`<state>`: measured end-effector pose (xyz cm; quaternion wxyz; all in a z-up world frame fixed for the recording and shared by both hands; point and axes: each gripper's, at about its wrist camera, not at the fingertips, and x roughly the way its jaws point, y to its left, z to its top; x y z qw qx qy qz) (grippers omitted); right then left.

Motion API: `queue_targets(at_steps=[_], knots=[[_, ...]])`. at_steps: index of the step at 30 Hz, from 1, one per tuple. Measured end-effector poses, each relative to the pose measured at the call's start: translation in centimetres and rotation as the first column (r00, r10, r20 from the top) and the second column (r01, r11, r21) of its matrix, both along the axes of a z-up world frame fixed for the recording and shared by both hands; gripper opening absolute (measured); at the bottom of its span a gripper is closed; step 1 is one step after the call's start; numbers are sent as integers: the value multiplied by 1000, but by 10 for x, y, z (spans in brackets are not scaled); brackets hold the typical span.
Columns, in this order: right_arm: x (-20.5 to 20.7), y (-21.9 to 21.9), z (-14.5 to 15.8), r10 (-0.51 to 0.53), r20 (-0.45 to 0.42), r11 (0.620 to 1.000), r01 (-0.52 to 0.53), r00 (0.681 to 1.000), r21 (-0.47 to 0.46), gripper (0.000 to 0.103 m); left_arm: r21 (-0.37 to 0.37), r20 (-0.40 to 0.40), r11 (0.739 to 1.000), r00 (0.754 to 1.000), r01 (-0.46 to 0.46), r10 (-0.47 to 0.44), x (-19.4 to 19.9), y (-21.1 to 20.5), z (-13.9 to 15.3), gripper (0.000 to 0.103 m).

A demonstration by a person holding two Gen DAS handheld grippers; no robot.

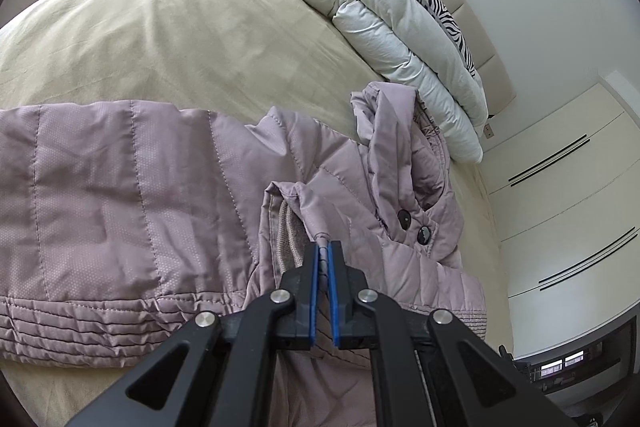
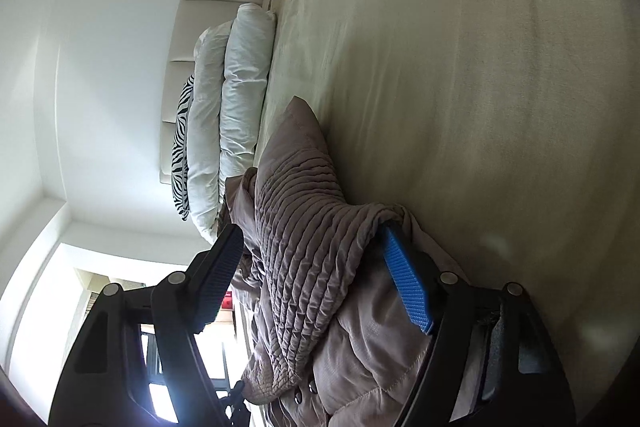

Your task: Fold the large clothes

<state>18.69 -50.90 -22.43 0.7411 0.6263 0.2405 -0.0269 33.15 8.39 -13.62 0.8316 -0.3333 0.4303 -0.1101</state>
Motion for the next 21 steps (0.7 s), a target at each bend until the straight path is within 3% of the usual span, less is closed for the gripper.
queue_targets(at_steps=[4,7,9,11,14,16,18,21], knots=[[-17,7,48,46,38,992,-41,998,-122,72,18,-1,1000,1000,6,-6,1,-3,-1,6],[4,22,87,135,62,964,-116,989,-239,72,29,-1,1000,1000,6,-6,1,-4,-1,6],[32,31,92,251,77,943,-226,965,-244,72,25,0,1000,1000,6,-6,1,-4,-1,6],[60,36,81,295,57,935,-276,954,-222,72,31,-1,999,1000,9,-9,1,-5,0,6],[87,30,40,295,-66,942,-301,953,-148,70,38,-10,999,1000,8,-8,3,-5,-2,6],[92,20,11,282,-114,953,-292,953,-85,49,34,-18,999,1000,6,-6,5,-3,-6,6],[90,15,-2,292,-101,951,-300,951,-79,35,32,-25,999,1000,6,-5,7,-2,-10,6],[87,13,-10,315,-59,943,-320,947,-95,30,28,-32,1000,999,3,-2,9,-1,-15,6]])
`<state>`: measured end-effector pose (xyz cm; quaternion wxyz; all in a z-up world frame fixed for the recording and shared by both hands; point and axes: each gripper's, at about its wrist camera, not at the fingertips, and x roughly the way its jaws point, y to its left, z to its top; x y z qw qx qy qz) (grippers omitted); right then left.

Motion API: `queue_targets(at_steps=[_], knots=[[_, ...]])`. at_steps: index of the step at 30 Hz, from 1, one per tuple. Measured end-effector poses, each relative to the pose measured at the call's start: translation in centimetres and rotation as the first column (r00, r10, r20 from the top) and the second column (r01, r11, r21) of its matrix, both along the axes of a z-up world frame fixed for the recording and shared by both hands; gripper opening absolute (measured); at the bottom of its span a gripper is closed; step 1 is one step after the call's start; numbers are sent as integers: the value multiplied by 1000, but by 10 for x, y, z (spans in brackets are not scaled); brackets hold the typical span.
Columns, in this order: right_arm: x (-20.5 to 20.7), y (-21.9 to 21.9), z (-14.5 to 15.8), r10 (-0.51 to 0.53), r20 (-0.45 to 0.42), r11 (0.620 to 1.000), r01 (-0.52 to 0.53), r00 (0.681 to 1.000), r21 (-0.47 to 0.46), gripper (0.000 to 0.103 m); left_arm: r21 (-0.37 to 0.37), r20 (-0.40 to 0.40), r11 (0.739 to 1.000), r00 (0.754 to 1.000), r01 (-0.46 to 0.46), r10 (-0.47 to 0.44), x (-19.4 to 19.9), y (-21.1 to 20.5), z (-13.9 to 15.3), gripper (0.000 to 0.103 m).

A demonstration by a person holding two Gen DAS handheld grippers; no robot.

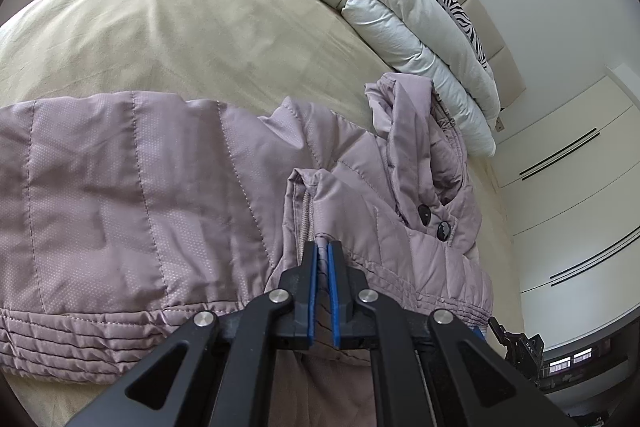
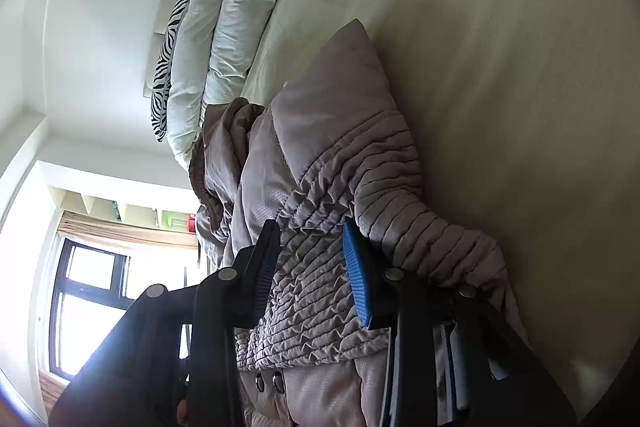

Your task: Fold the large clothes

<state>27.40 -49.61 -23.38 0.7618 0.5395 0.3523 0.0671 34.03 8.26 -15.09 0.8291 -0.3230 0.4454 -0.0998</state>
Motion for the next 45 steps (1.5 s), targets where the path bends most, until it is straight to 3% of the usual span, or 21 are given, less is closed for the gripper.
queue_targets(at_steps=[5,7,11,15,19,22,25,27,28,29,31,34,36,38,41,43,45], knots=[[1,-3,36,-29,102,996,37,994,-77,42,0,-2,1000,1000,6,-6,2,1,-3,6],[19,-7,41,-20,86,996,27,996,-81,43,5,-4,1000,1000,8,-7,2,0,-4,6],[47,-22,18,-41,-10,994,40,999,-100,42,3,-15,1000,1000,12,-12,3,-1,-10,7],[45,-20,13,-13,5,985,13,1000,-174,40,18,-13,1000,1000,17,-17,4,-4,-14,8],[34,-20,36,-47,89,985,61,995,-164,43,20,-14,1000,1000,15,-15,6,-3,-18,19],[47,-7,40,-19,33,971,26,999,-239,55,30,-13,999,1000,14,-14,7,-4,-21,22],[52,1,21,42,21,945,-33,999,-325,55,23,-12,1000,1000,18,-18,7,-3,-22,24],[43,1,24,28,40,943,-13,999,-333,55,1,-1,1000,1000,28,-28,2,0,-17,30],[37,1,32,3,42,936,12,999,-351,56,-6,15,1000,1000,25,-25,-3,2,-12,39],[31,3,41,-17,55,928,36,998,-371,56,-14,41,1000,999,19,-18,-11,7,-5,50],[17,10,64,-24,102,907,64,994,-417,56,-35,88,999,996,-1,4,-30,21,8,60],[-8,29,107,-1,189,856,99,982,-507,61,-70,125,996,990,-50,59,-71,56,25,64],[-30,46,138,13,265,813,144,964,-564,67,-71,142,992,983,-107,116,-105,85,33,68],[-56,66,165,25,356,771,208,934,-601,84,-84,146,981,972,-173,184,-142,117,36,71],[-90,97,197,61,466,735,276,883,-619,102,-118,133,949,942,-294,308,-197,167,34,72],[-109,117,213,108,514,729,284,851,-623,102,-139,114,915,912,-378,394,-233,194,27,72],[-120,136,223,143,510,728,259,848,-634,103,-173,96,872,873,-459,478,-265,218,19,77]])
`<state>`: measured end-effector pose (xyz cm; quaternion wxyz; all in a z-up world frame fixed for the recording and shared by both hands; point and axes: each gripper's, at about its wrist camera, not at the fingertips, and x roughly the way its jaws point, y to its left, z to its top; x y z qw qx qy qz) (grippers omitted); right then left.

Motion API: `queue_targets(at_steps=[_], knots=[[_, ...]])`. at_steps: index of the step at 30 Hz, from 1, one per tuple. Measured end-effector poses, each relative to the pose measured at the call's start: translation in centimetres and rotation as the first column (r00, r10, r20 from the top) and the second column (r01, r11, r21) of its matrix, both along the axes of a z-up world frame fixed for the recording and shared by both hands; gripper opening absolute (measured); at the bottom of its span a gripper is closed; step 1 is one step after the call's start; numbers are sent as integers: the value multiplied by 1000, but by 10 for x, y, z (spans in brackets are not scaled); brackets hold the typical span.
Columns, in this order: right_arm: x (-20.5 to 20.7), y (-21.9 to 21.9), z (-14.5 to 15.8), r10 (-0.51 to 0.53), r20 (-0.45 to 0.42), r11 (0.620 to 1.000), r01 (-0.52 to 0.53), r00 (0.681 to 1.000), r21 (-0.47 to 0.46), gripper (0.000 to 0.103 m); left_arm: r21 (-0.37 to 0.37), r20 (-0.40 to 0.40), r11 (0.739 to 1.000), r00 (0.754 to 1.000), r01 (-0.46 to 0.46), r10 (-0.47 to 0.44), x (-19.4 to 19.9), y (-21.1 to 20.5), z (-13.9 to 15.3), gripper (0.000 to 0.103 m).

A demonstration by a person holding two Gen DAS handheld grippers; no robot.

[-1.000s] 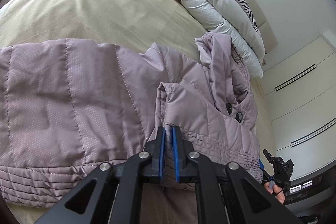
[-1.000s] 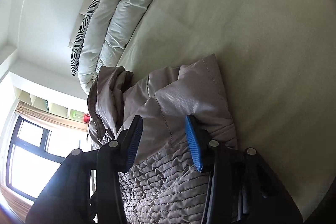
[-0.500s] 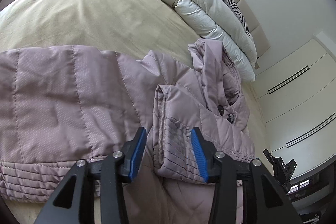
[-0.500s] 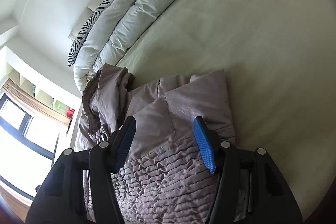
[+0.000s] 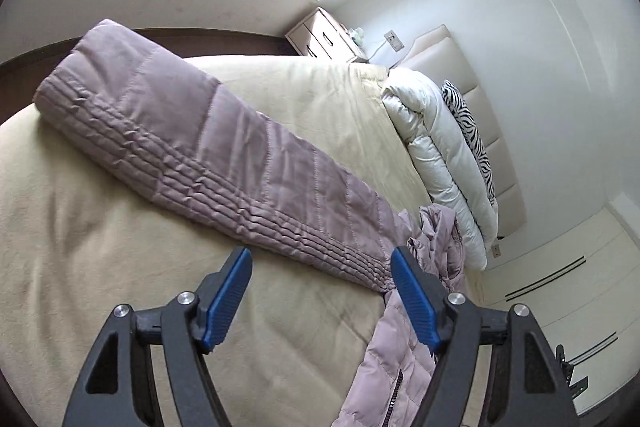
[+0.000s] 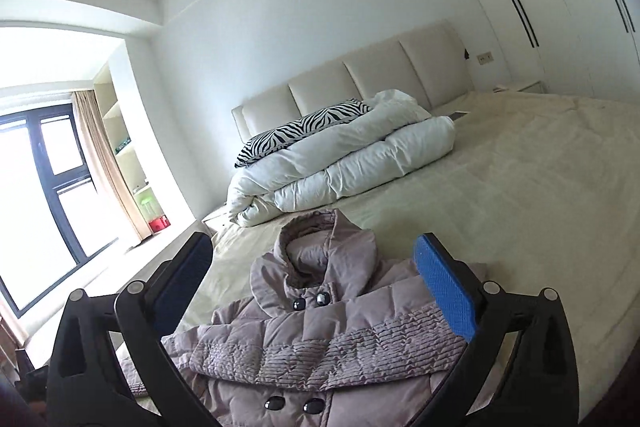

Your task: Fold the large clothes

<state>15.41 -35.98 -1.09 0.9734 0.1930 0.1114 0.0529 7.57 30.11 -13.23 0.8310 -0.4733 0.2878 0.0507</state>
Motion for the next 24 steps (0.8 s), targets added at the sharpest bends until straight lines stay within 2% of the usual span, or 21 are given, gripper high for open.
queue_targets(at_steps=[2,4,8,10,14,17,19,21,23,24], knots=[[-5,20,8,54,-35,998,-54,998,18,103,-42,-5,995,995,-95,95,-25,20,-11,85],[-11,36,9,123,-79,990,-117,989,83,103,-106,-17,980,986,-168,167,-41,38,-24,85],[-16,68,1,226,-176,963,-192,958,190,103,-254,-3,937,969,-240,247,-46,65,-47,85],[-24,82,-3,253,-196,955,-212,947,210,103,-282,13,921,959,-269,284,-39,75,-50,85],[-34,91,-9,269,-228,945,-210,936,250,103,-382,-24,845,918,-375,396,-32,95,-66,84],[-38,90,-13,274,-235,939,-207,933,275,103,-444,-74,764,869,-468,489,-32,101,-79,81],[-40,90,-16,281,-240,936,-210,929,283,103,-463,-82,731,846,-501,527,-31,104,-79,80],[-41,89,-18,290,-248,934,-217,924,284,103,-463,-104,716,834,-522,541,-28,107,-81,65],[-42,89,-21,299,-254,933,-226,920,281,103,-469,-138,705,833,-531,535,-24,111,-88,34],[-43,90,-23,302,-255,933,-229,919,279,103,-476,-149,702,835,-530,530,-21,113,-91,26]])
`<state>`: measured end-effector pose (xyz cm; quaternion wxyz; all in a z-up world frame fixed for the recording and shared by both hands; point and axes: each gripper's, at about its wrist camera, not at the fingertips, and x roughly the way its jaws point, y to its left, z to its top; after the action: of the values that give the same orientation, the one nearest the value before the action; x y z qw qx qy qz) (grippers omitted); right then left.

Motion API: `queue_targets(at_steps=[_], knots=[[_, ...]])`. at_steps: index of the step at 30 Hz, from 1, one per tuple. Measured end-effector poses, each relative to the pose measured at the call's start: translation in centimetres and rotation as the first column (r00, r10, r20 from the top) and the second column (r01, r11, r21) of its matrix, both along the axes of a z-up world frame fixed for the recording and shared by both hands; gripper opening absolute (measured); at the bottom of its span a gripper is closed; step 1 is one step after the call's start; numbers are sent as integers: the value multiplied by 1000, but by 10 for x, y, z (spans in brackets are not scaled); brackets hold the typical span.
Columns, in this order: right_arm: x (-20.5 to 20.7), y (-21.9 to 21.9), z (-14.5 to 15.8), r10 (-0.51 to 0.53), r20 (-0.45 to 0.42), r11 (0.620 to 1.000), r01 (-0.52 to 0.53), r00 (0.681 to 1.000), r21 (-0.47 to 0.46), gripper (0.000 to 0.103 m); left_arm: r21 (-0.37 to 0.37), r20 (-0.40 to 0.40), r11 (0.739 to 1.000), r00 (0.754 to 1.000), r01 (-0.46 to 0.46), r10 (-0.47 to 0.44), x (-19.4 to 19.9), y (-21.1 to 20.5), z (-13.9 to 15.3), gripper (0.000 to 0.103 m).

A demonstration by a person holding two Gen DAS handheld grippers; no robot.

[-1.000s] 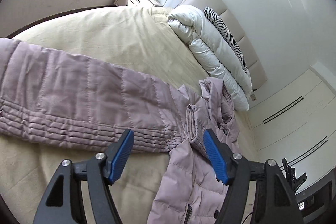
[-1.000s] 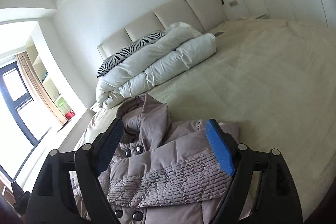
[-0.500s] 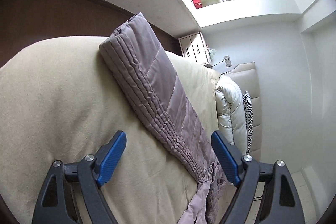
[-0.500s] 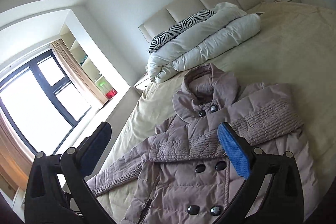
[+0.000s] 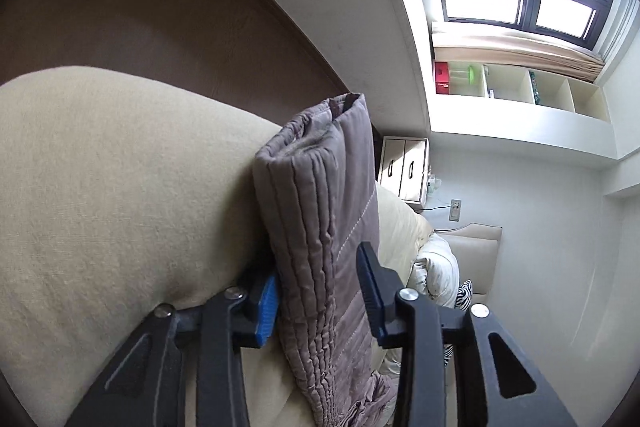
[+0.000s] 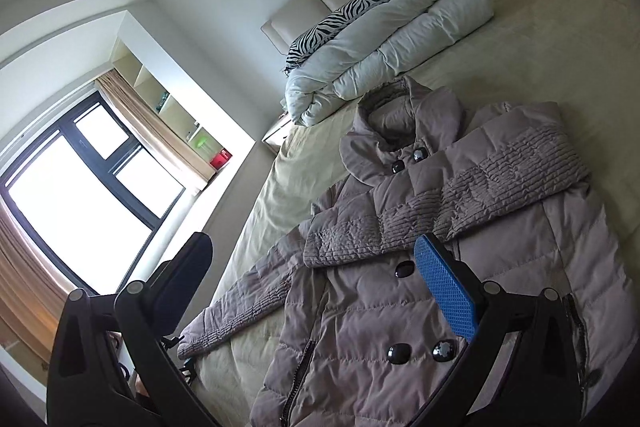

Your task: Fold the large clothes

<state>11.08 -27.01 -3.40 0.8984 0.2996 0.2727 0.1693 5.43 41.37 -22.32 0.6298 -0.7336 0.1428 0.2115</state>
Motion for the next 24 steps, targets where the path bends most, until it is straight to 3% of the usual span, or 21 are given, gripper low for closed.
queue_targets(at_steps=[3,6,8,10,11,12,15,17,20,22,24], knots=[[-4,-4,-4,14,-3,1000,-14,1000,-3,103,21,22,999,999,30,-30,-3,4,5,21],[-7,-11,-12,13,-14,1000,-13,1000,-2,103,147,30,985,994,95,-101,3,-6,40,18],[-9,-16,-20,12,-25,1000,-12,1000,14,103,262,39,951,983,162,-178,16,-24,74,18],[-10,-23,-27,9,-36,999,-8,999,31,103,397,26,880,955,261,-295,37,-55,114,18],[-11,-27,-31,7,-40,999,-6,999,39,103,471,6,824,932,316,-362,50,-79,135,18],[-12,-31,-34,5,-44,999,-3,999,47,103,549,-27,748,903,372,-428,62,-107,154,18],[-15,-46,-43,-7,-58,997,11,998,76,103,736,-151,466,791,490,-593,91,-206,194,18],[-17,-58,-48,-17,-70,995,24,997,94,103,791,-248,270,691,549,-679,104,-278,199,18],[-18,-78,-60,-22,-103,992,35,994,123,103,807,-415,-16,548,590,-727,112,-378,180,18],[-14,-90,-70,-7,-142,989,29,990,147,103,786,-507,-164,469,596,-723,106,-430,156,18],[-7,-98,-80,17,-170,985,13,985,173,103,760,-576,-269,422,592,-700,99,-463,138,18]])
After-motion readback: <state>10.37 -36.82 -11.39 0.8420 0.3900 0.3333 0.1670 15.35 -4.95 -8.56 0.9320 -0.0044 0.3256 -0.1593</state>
